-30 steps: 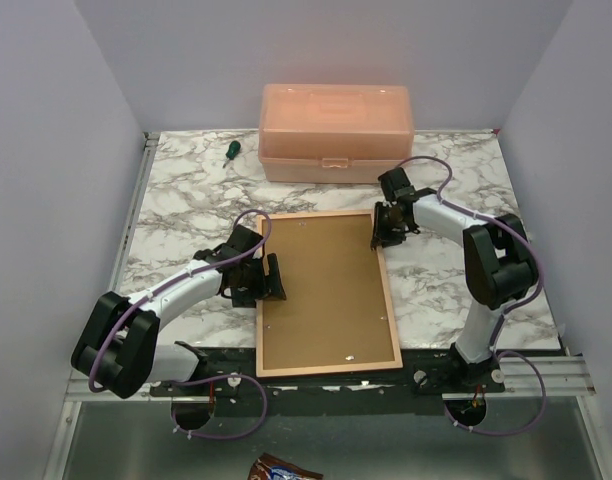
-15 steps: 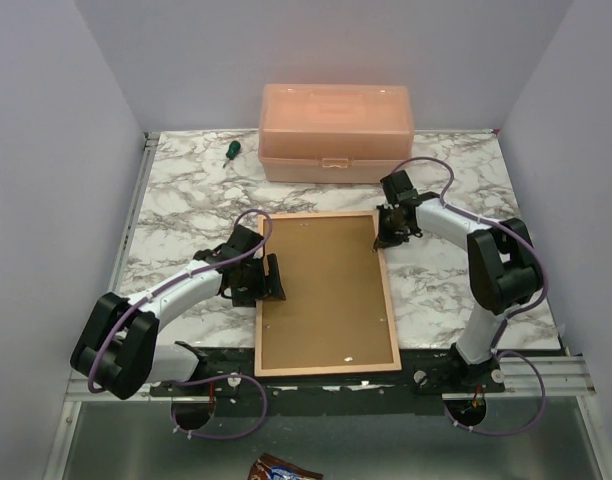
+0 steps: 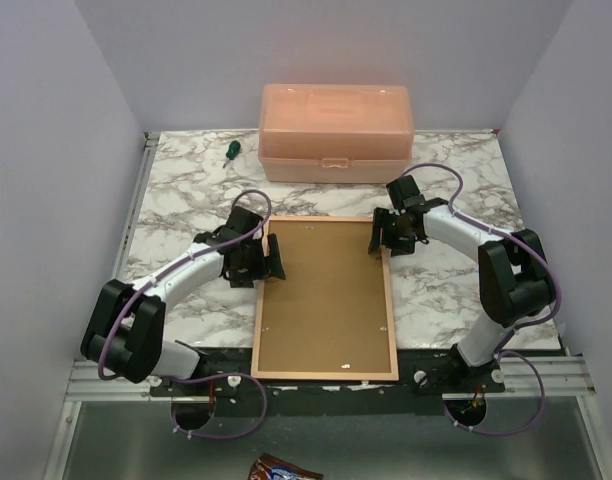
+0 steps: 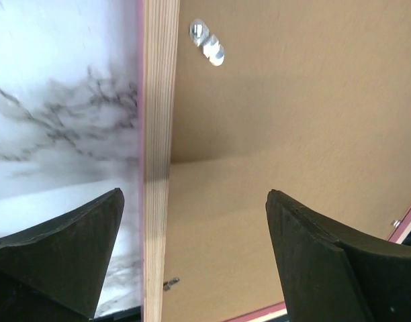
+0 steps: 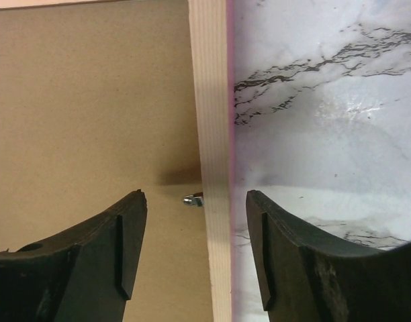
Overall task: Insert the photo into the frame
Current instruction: Install the photo frame at the center of the board, then adjust the photo frame at the center of the board.
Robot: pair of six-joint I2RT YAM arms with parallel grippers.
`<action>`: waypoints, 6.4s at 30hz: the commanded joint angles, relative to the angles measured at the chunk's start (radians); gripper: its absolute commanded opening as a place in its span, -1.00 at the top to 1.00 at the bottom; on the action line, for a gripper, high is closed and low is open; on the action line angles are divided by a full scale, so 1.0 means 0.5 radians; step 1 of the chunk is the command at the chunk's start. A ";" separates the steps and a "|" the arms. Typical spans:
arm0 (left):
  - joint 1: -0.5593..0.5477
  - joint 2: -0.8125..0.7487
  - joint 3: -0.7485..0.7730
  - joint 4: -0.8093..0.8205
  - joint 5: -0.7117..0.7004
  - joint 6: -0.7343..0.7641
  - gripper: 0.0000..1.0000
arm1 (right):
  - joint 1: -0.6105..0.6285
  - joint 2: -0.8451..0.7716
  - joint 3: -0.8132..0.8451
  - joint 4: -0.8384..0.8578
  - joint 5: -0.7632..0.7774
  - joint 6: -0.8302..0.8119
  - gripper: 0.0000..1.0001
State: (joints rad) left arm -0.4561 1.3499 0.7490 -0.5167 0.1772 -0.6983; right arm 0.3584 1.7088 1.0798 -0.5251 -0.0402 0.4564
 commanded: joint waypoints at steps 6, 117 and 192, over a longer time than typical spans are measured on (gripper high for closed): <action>0.101 0.368 0.451 -0.047 -0.171 0.182 -0.70 | -0.005 -0.037 -0.032 -0.012 -0.106 0.052 -0.48; -0.904 -0.378 -0.334 0.526 0.405 -0.764 -0.66 | 0.243 0.154 0.463 -0.385 0.397 0.015 -1.00; 0.300 -0.397 0.348 -0.450 -0.365 0.208 -0.68 | -0.023 -0.285 -0.385 -0.158 0.725 0.524 0.95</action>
State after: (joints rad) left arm -0.3321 1.0821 0.8635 -0.6395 0.2321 -0.6632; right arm 0.3424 1.4971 0.8474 -0.7197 0.1383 0.7811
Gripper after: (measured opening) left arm 0.839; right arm 0.103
